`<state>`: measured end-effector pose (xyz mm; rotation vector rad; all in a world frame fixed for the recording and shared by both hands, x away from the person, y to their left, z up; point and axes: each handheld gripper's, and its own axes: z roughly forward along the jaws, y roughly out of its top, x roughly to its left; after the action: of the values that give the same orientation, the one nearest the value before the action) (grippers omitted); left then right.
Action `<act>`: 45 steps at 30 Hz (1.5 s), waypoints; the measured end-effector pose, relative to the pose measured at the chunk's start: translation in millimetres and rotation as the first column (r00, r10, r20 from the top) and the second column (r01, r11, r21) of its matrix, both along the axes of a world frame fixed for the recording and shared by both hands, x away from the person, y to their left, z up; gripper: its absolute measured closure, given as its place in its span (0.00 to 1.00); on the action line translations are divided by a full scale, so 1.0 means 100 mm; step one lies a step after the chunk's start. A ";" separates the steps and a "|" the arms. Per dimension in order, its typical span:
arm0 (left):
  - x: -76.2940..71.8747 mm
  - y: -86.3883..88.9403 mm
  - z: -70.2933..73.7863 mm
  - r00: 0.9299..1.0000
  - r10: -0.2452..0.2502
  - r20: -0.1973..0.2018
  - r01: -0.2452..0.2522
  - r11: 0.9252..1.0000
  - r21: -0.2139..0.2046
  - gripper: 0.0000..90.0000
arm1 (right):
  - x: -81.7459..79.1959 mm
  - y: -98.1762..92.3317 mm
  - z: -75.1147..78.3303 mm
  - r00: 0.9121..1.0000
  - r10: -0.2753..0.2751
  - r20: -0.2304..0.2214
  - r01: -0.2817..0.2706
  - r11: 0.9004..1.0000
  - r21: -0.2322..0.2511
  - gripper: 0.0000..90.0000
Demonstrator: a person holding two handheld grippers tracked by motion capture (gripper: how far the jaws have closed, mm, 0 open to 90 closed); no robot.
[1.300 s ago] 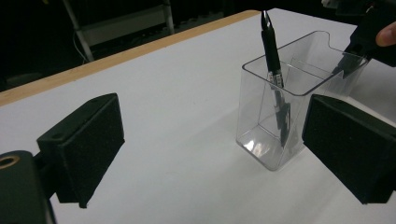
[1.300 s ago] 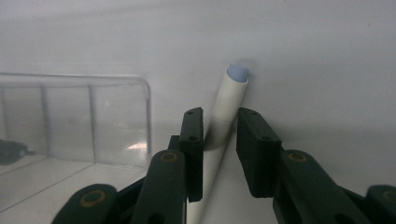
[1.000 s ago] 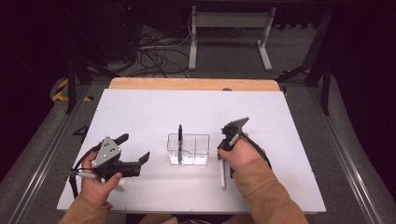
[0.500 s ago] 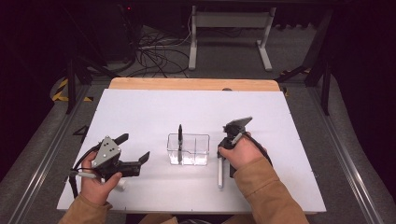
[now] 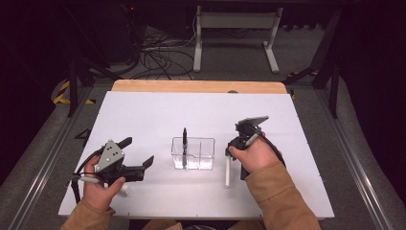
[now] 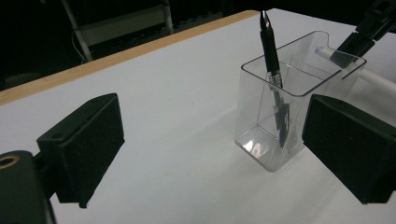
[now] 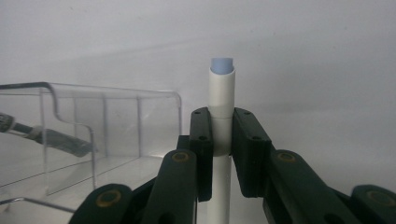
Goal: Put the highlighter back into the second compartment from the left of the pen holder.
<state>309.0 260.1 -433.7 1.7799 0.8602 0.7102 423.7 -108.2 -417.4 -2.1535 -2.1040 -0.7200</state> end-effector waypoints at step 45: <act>-0.01 0.01 0.02 1.000 0.001 0.012 -0.001 1.000 -0.004 0.07 | -0.44 -0.13 0.77 0.733 0.242 0.635 -0.264 0.963 -0.062 0.88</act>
<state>307.9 260.8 -432.2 1.7699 0.8537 0.7191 379.4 -121.5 -340.3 -1.6773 -2.5767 -1.6207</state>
